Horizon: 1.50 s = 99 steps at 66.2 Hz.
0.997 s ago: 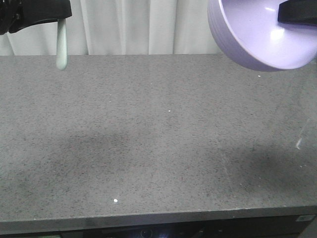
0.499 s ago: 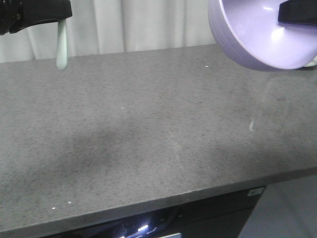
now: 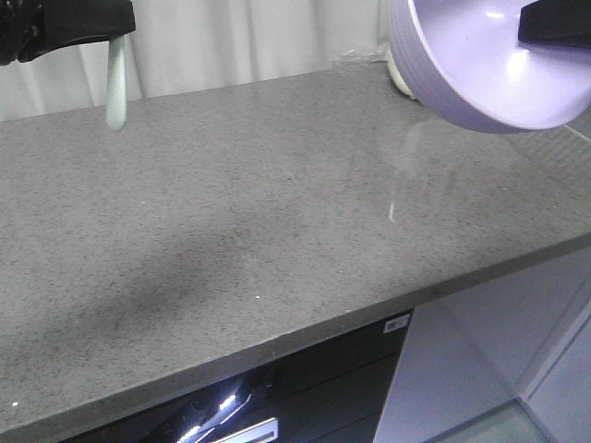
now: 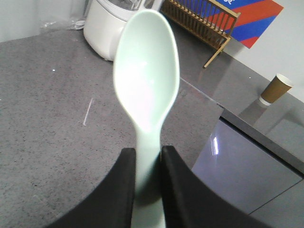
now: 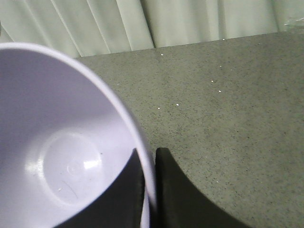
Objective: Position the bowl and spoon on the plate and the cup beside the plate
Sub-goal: 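Turn the base away from the counter holding spoon and bowl aloft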
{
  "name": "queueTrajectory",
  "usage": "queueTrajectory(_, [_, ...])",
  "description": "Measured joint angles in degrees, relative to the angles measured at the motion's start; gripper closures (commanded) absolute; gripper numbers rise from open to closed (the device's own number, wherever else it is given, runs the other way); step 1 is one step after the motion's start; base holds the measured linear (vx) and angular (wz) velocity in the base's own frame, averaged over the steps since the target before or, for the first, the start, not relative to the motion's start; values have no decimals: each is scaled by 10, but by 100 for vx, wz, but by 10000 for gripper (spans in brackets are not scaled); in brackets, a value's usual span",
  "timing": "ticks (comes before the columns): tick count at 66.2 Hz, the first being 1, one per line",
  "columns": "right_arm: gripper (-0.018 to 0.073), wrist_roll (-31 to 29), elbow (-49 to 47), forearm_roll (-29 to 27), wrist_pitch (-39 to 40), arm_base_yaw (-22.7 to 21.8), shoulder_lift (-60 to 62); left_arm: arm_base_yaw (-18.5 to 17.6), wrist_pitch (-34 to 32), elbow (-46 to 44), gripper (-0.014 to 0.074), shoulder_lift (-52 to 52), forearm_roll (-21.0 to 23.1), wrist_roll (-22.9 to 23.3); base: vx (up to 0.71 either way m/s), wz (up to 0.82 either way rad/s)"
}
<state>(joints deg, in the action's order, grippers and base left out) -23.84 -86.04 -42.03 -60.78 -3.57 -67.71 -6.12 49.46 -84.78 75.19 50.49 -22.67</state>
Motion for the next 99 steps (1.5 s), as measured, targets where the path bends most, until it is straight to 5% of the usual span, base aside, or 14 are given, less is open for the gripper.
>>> queueTrajectory(99, [570,0,0,0,0,0,0,0,0,0,603,1,0,-1,-3,-37])
